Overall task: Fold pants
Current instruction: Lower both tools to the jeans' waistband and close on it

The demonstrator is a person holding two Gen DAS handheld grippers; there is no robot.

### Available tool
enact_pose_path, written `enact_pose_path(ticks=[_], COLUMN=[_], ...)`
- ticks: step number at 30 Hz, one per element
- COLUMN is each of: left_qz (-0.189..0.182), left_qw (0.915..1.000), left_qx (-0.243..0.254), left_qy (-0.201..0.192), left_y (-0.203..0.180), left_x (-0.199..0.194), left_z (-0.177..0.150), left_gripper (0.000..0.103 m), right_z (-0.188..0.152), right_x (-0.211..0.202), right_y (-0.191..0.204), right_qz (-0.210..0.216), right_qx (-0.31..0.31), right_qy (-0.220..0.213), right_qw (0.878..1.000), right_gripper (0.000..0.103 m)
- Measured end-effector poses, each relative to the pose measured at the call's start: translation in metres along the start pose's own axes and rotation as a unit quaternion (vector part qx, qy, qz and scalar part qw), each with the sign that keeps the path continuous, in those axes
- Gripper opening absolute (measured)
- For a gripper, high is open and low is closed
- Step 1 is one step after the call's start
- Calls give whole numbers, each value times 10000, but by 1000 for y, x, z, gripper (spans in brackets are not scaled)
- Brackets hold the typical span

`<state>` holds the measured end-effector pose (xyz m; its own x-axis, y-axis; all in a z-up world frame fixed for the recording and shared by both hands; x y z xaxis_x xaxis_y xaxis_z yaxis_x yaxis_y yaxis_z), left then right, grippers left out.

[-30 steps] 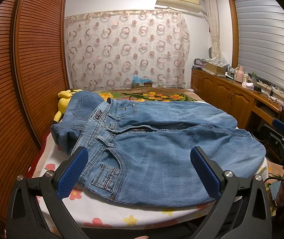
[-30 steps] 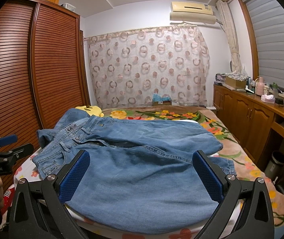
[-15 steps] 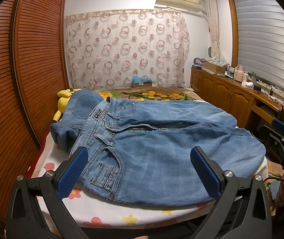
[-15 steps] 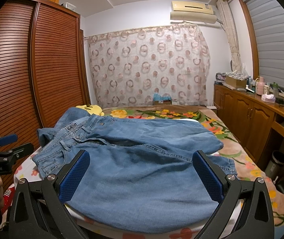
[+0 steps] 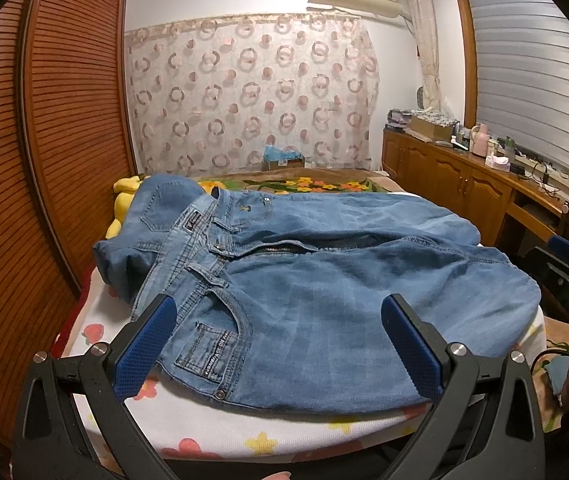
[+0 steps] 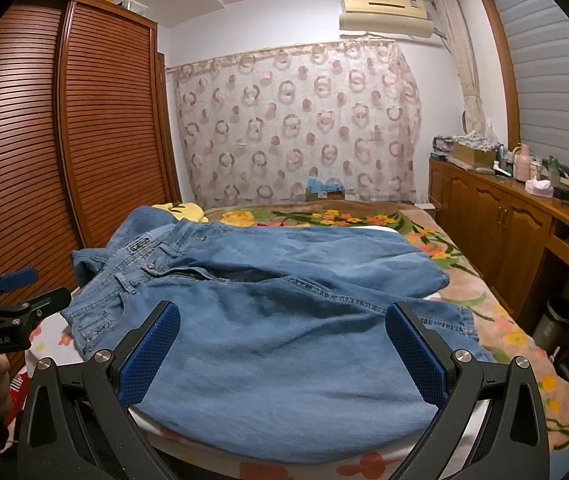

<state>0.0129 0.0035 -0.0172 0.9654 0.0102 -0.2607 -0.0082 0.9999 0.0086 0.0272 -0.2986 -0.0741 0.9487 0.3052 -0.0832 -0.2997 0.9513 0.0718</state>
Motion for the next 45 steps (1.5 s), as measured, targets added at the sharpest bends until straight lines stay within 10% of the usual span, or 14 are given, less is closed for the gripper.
enact_pose_path(ticks=[18, 36, 45], left_qz=[-159, 647, 449], left_qw=[9989, 9940, 9902], left_qx=[-100, -306, -656], left_qy=[425, 823, 1151], left_y=[28, 112, 135], left_x=[26, 50, 73], left_z=[-28, -56, -71], left_gripper=[102, 102, 80], right_z=[-14, -13, -3], right_x=[12, 1, -3], right_y=[-30, -34, -36], right_qz=[-428, -860, -1043], right_qx=[-160, -173, -13], right_qy=[545, 931, 1134], right_qw=[9975, 9918, 9881], right_gripper=[100, 95, 95])
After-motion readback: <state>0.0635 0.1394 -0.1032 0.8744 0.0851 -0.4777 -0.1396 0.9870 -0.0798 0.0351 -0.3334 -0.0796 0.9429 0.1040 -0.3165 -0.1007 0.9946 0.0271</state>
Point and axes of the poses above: each gripper's, at about its wrist camera, not at the fingertips, and x roughly the way its jaws point, y to its left, z to its top, the point moved 1 cm from there along x, roughly the way its jaws point, and after that the axes turned 14 degrees about -y, right-handed, at the moved point
